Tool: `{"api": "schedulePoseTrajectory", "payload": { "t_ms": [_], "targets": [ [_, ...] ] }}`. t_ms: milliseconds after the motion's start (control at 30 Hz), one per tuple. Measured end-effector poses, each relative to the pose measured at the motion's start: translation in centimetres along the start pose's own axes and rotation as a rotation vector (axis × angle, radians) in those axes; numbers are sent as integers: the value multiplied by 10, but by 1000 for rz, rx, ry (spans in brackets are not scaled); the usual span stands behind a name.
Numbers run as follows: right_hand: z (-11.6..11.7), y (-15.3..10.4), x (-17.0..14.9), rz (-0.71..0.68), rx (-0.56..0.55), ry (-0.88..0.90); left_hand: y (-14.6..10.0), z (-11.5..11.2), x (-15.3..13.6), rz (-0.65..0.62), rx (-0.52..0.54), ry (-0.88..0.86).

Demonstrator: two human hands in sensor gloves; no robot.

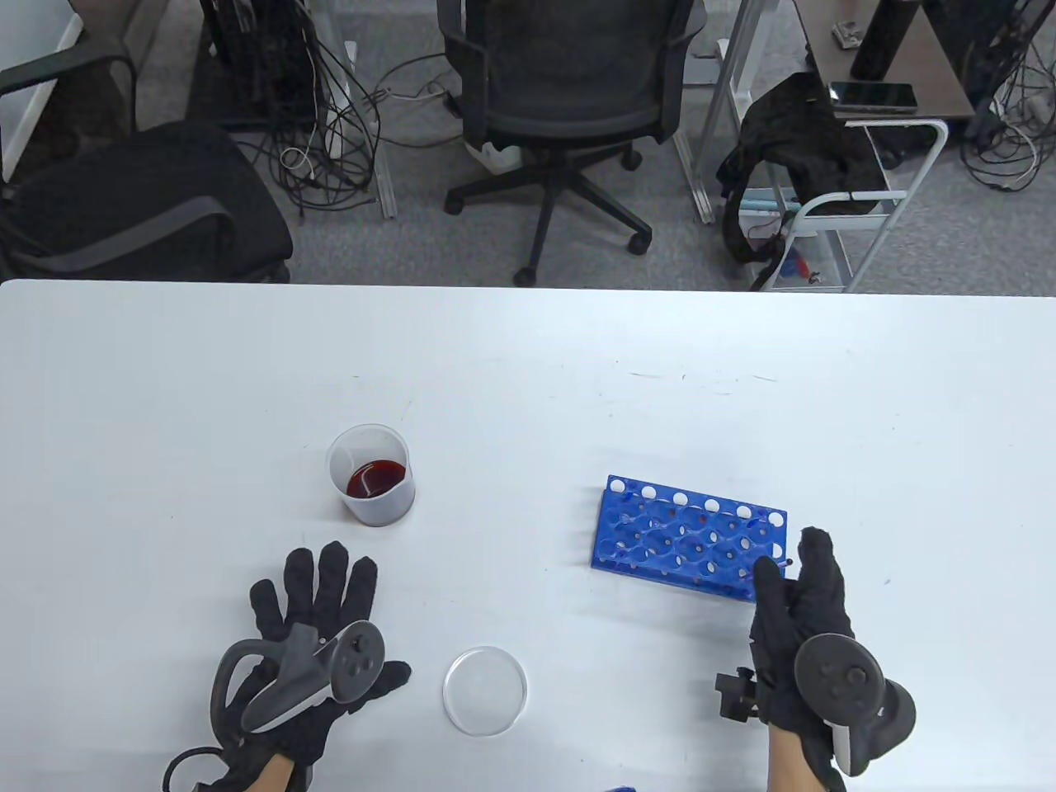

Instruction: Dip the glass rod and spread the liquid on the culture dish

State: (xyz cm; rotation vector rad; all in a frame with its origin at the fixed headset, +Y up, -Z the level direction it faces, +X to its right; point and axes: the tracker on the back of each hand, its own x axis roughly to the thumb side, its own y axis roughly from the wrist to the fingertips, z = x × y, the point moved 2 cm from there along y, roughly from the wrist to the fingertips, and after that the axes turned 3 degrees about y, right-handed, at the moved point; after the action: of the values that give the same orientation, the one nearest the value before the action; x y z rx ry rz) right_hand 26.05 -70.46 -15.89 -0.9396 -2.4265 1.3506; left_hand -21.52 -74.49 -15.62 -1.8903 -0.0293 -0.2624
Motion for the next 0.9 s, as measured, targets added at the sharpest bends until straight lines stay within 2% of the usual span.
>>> {"api": "schedulePoseTrajectory", "payload": {
  "t_ms": [367, 900],
  "targets": [
    [5, 2, 0, -29, -26, -33, 0, 0, 1, -4, -13, -1],
    [-30, -10, 25, -117, -140, 44, 0, -1, 4, -16, -8, 5]
  ]
}}
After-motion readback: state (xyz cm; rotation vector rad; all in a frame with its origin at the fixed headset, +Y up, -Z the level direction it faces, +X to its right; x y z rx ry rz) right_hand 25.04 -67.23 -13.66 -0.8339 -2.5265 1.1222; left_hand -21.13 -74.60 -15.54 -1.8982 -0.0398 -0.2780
